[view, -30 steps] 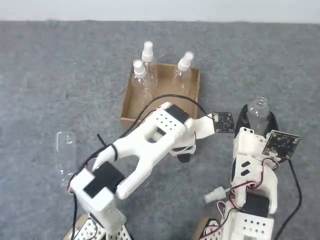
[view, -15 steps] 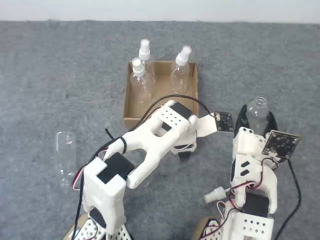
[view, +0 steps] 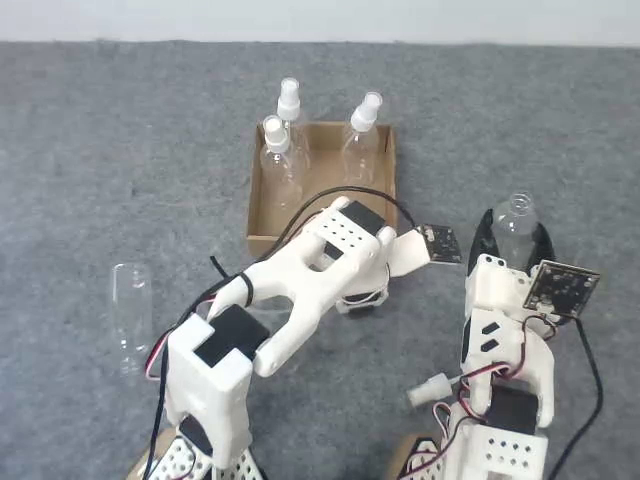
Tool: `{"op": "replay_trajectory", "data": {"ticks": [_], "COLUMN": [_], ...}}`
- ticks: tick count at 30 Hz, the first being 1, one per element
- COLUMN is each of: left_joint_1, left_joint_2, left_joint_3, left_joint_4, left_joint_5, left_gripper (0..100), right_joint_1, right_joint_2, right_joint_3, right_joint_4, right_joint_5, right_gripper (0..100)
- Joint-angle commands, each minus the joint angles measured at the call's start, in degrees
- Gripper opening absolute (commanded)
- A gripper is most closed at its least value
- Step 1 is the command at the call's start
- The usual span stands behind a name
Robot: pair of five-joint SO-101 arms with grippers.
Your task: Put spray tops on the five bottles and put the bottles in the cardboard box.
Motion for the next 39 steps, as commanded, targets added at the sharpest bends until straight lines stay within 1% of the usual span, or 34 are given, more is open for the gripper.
{"op": "replay_trajectory", "data": {"ticks": [1,4,7,12,18,21,25,30,36,39], "left_joint_1": [2.1,3.3,4.4,4.2,4.5,3.6,1.3,-0.5,-1.1,-1.2], "left_joint_2": [-1.4,-1.4,-1.4,-1.4,-2.3,-6.9,-16.6,-26.3,-33.8,-37.3], "left_joint_3": [-5.0,-7.5,-9.1,-9.6,-9.5,-8.3,-4.1,1.4,3.8,3.8], "left_joint_4": [7.0,11.2,13.9,14.5,16.3,17.2,17.2,14.5,11.7,10.8], "left_joint_5": [5.7,9.0,10.0,12.9,12.9,12.9,12.6,12.6,13.1,16.0], "left_gripper": [10,10,10,9,9,9,9,9,9,9], "right_joint_1": [0.7,0.7,0.7,0.7,0.7,0.8,0.8,0.8,0.7,0.3], "right_joint_2": [-1.3,-1.3,-1.3,-1.3,-1.3,-1.3,-1.3,-1.3,-1.3,-1.3], "right_joint_3": [-1.4,-1.4,-1.4,-1.4,-1.4,-1.4,-1.4,-1.4,-1.4,-1.4], "right_joint_4": [-1.8,-1.8,-1.8,-1.8,-1.8,-1.8,-1.8,-1.8,-1.8,-1.8], "right_joint_5": [-0.3,-0.2,-0.2,-0.2,-0.2,-0.2,-0.2,-0.2,-0.2,-0.2], "right_gripper": [1.9,1.9,1.9,1.9,2.0,2.0,2.0,2.0,1.8,1.8]}}
